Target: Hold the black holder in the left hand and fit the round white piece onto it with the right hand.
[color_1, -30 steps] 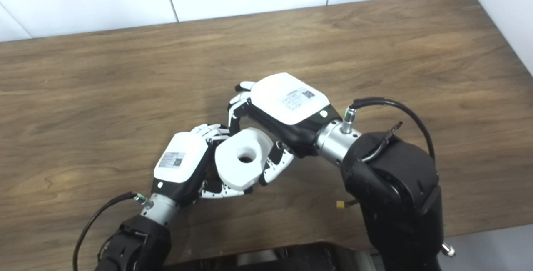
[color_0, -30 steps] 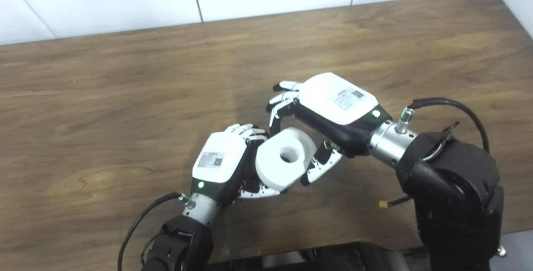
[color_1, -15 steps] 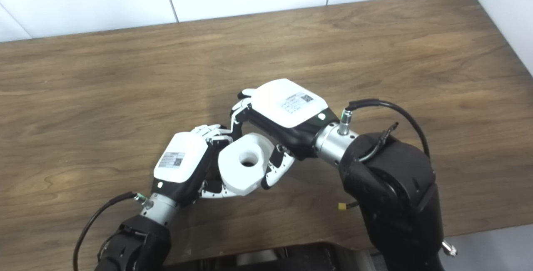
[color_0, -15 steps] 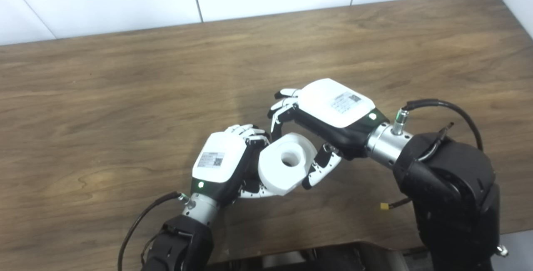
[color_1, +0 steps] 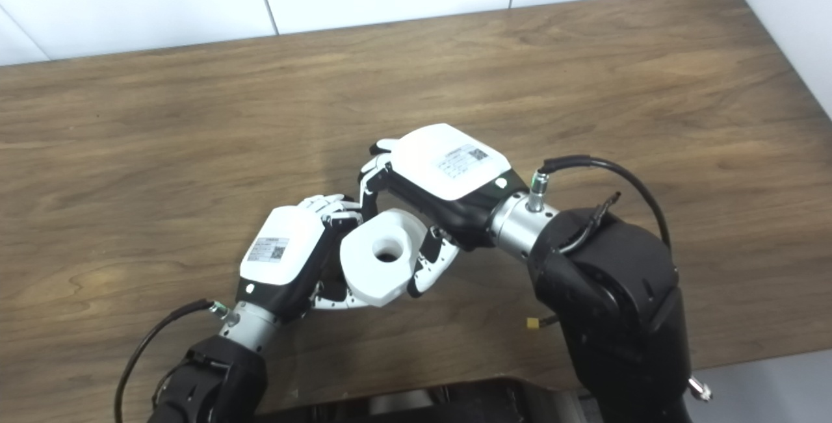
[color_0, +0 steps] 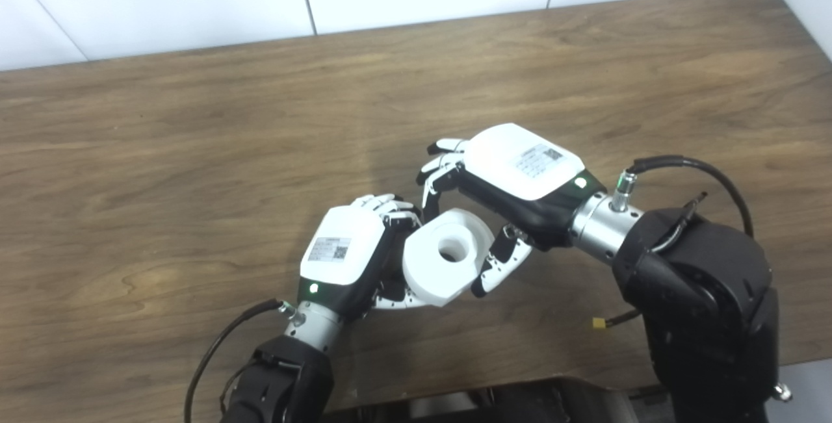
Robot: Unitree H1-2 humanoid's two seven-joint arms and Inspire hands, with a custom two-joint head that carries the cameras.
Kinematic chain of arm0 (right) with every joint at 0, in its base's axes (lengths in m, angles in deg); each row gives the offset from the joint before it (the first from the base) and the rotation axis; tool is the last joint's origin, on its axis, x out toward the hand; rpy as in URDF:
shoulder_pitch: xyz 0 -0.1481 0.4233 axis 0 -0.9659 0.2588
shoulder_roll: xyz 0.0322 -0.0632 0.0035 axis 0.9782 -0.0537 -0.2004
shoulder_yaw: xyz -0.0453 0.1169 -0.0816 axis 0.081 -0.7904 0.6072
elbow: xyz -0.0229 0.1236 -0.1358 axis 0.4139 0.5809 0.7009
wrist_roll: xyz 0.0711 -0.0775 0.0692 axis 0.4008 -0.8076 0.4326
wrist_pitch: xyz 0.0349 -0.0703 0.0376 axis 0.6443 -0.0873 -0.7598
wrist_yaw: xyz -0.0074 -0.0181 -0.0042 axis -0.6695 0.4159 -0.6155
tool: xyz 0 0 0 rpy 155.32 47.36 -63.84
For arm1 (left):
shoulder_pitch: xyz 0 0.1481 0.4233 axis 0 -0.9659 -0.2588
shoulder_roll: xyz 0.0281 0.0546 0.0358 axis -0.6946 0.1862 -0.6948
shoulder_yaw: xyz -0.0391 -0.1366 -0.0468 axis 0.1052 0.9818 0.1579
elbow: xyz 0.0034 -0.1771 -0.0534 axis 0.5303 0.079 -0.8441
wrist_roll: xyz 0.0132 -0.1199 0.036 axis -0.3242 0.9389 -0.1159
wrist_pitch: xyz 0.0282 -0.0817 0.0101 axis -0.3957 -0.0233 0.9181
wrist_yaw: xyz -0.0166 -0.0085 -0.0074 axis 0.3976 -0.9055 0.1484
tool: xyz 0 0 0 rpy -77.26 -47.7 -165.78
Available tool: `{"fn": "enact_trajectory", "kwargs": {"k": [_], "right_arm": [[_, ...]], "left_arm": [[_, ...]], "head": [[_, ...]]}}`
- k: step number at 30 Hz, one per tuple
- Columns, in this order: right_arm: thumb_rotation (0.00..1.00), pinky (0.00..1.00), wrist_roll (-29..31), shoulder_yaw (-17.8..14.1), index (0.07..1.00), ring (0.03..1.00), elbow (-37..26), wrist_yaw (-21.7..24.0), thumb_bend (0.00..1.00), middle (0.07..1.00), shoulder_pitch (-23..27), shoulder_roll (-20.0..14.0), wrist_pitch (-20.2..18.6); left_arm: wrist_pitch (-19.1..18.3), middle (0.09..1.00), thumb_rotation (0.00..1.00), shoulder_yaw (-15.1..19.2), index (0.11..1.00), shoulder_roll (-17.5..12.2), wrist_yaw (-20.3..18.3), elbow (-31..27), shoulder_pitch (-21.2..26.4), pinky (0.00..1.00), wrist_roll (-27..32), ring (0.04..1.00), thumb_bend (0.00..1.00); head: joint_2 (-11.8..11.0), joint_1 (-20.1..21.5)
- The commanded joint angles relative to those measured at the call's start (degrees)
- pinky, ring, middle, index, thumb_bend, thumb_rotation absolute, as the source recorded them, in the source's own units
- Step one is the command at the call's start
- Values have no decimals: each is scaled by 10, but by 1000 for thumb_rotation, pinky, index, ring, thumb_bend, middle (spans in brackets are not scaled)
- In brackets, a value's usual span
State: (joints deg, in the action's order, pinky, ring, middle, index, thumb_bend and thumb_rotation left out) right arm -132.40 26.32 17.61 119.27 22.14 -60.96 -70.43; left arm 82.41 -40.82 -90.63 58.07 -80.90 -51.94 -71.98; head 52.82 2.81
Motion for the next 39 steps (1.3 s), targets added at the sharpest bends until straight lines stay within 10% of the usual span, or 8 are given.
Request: {"fn": "enact_trajectory", "kwargs": {"k": [1,39], "right_arm": [[147,827,-4,3,487,915,-3,-8,515,804,3,3,16],[148,811,-24,6,486,914,18,-18,515,803,25,33,32]], "left_arm": [[-3,760,51,-2,487,-1,-11,-6,-4,859,-9,838,520],[-2,753,51,-5,487,-3,-10,-8,-5,849,-7,832,520]], "head": [[1,0],[3,0]]}}
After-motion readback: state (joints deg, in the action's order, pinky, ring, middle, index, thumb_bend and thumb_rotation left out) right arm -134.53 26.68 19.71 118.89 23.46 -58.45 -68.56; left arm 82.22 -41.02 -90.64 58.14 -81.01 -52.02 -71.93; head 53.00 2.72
